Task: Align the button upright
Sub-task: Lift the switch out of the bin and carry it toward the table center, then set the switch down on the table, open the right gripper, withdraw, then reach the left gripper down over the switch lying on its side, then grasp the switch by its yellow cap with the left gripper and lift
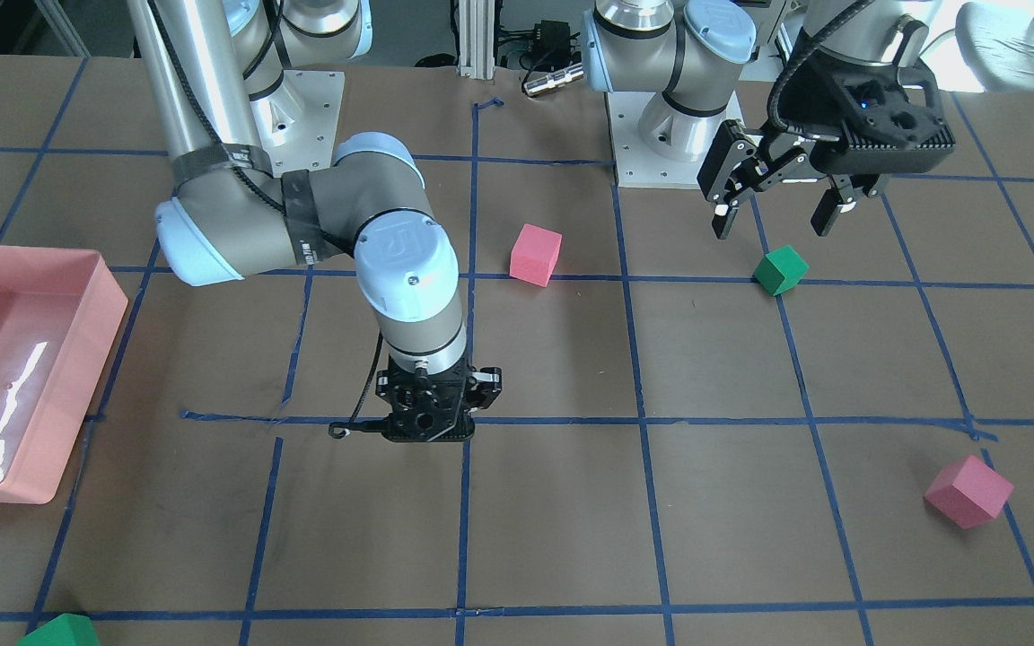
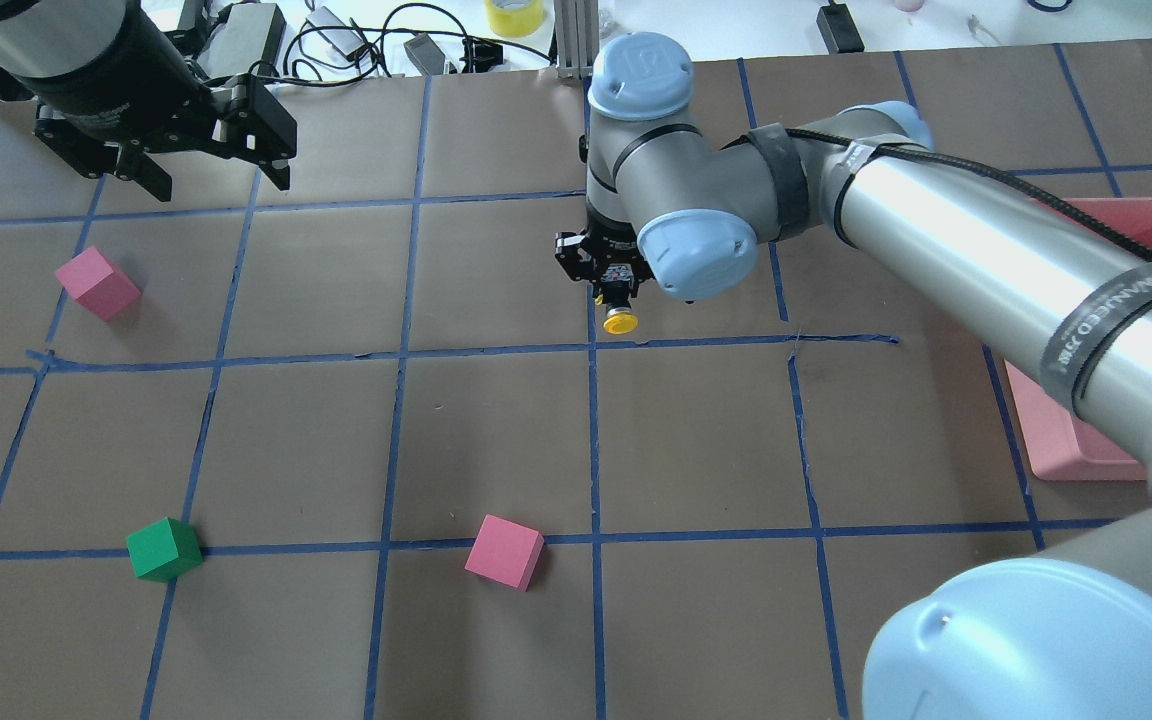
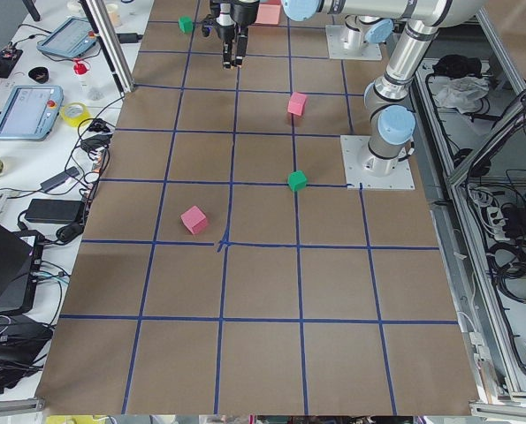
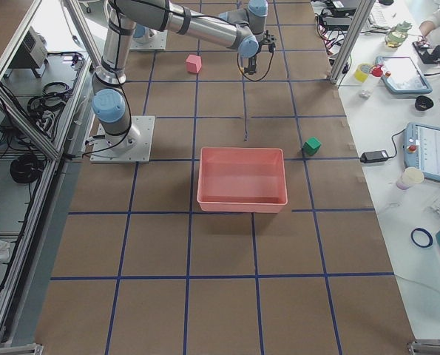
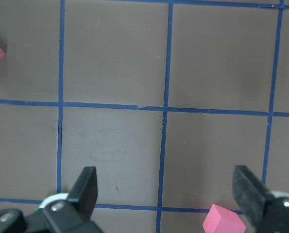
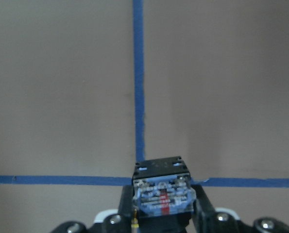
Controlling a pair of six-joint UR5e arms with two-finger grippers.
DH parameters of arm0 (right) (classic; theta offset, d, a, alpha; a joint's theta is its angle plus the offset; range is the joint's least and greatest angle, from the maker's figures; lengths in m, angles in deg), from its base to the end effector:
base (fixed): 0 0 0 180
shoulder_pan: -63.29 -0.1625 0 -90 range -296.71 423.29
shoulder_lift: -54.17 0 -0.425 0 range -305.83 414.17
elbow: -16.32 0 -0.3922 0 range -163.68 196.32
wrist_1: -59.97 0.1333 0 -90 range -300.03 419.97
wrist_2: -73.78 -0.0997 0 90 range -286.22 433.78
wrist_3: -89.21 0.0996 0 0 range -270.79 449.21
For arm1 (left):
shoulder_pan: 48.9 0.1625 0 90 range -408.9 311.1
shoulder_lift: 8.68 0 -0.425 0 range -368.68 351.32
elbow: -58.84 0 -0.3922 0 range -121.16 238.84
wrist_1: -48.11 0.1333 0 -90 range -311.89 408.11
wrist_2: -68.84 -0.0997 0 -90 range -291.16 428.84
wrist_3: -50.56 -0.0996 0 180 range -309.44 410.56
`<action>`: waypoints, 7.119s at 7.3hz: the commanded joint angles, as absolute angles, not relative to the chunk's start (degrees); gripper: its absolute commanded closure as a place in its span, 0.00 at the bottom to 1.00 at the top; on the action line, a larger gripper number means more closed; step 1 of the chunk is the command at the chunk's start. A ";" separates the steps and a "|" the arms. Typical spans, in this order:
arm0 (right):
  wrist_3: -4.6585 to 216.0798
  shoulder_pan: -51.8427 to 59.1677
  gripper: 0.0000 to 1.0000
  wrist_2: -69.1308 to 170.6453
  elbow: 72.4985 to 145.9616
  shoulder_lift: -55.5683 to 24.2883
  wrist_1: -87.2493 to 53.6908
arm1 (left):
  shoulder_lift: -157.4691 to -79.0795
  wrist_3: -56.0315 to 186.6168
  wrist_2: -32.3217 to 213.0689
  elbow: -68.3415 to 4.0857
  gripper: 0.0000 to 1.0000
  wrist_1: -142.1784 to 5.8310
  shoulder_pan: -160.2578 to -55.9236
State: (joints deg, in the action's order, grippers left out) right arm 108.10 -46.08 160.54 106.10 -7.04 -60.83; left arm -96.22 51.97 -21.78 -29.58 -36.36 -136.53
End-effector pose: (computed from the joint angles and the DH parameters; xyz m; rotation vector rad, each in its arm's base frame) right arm 0.3475 -0.5696 0.2519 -0.0146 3.0753 -0.0280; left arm -0.1119 -0.4929 0.5331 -0.1043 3.1168 -0.2609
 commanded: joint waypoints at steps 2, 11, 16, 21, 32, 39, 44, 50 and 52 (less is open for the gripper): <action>109.34 -49.56 1.00 160.35 106.41 -3.67 -64.30 | -96.22 51.97 -21.77 -29.58 0.00 -36.36 -136.52; 114.26 -49.65 0.65 160.35 109.66 -3.84 -64.22 | -96.31 51.97 -21.77 -29.58 0.00 -36.36 -136.08; 109.37 -49.47 0.00 161.13 108.35 -9.34 -63.35 | -96.39 51.97 -21.86 -29.23 0.00 -36.36 -136.08; 94.53 -30.60 0.00 159.20 108.43 -29.98 -39.12 | -98.41 52.93 -22.13 -28.43 0.00 -35.66 -136.26; 92.90 -29.96 0.00 163.34 107.37 -35.92 -34.08 | -103.67 70.05 -28.45 -66.27 0.00 23.50 -159.70; 92.81 -29.87 0.00 163.43 107.64 -35.66 -34.16 | -120.20 75.24 -34.52 -64.65 0.06 40.01 -168.69; 92.81 -29.87 0.00 163.51 107.82 -35.74 -34.16 | -128.46 75.70 -35.13 -63.41 0.13 50.46 -168.78; 92.90 -29.87 0.00 163.43 107.90 -35.66 -34.17 | -128.92 75.70 -35.22 -63.94 0.57 51.53 -168.78; 92.90 -29.87 0.00 163.51 107.90 -35.74 -34.16 | -128.65 75.70 -35.14 -63.85 0.79 51.53 -168.78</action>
